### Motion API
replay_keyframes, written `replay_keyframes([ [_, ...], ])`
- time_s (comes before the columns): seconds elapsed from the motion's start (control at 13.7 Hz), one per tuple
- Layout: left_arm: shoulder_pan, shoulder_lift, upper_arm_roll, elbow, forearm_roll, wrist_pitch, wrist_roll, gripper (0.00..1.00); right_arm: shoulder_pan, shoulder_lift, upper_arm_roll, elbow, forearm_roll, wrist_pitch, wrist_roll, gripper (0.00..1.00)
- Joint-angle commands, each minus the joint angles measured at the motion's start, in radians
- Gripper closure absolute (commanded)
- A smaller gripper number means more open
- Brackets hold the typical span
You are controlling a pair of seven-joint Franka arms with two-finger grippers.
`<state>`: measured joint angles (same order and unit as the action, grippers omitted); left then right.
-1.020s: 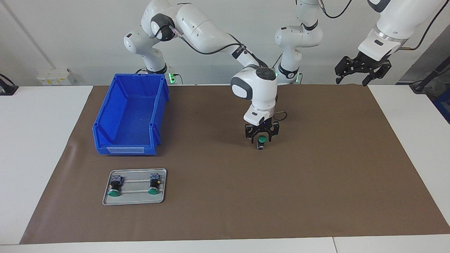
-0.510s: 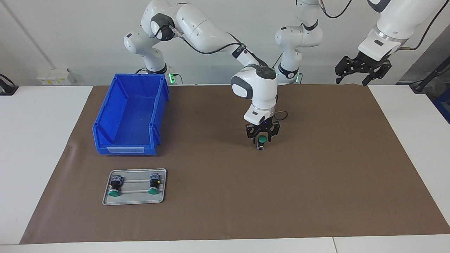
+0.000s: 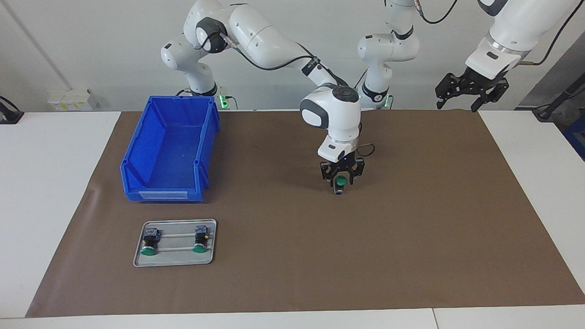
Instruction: Place and press button with both arms
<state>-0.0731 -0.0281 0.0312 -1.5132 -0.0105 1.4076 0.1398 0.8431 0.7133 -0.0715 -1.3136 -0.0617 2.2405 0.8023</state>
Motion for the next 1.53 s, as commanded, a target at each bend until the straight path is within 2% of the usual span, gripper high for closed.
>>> replay_keyframes([
  [0.0,0.004,-0.03,-0.007,-0.033,0.021,0.002,-0.008,0.0,-0.006,-0.015,0.007,-0.027,-0.018,0.011,0.0,0.87],
  [0.07,0.004,-0.03,-0.007,-0.033,0.02,0.002,-0.008,0.0,-0.006,-0.015,0.007,-0.026,-0.018,0.008,0.0,1.0],
  [0.73,0.004,-0.03,-0.007,-0.033,0.02,0.002,-0.008,0.0,-0.007,-0.021,0.006,0.005,-0.014,-0.012,0.003,1.0],
  [0.95,0.004,-0.03,-0.007,-0.033,0.02,0.002,-0.008,0.0,-0.044,-0.096,-0.002,0.001,0.003,-0.013,0.002,1.0],
  [1.17,0.006,-0.03,-0.007,-0.033,0.02,0.002,-0.008,0.0,-0.126,-0.211,0.006,-0.007,0.013,-0.119,-0.017,1.0],
  [1.24,0.004,-0.03,-0.007,-0.033,0.021,0.002,-0.008,0.0,-0.156,-0.242,0.006,-0.009,0.054,-0.148,-0.044,1.0],
  [1.46,0.004,-0.03,-0.007,-0.033,0.02,0.002,-0.008,0.0,-0.28,-0.311,0.006,-0.009,0.098,-0.238,-0.193,1.0],
])
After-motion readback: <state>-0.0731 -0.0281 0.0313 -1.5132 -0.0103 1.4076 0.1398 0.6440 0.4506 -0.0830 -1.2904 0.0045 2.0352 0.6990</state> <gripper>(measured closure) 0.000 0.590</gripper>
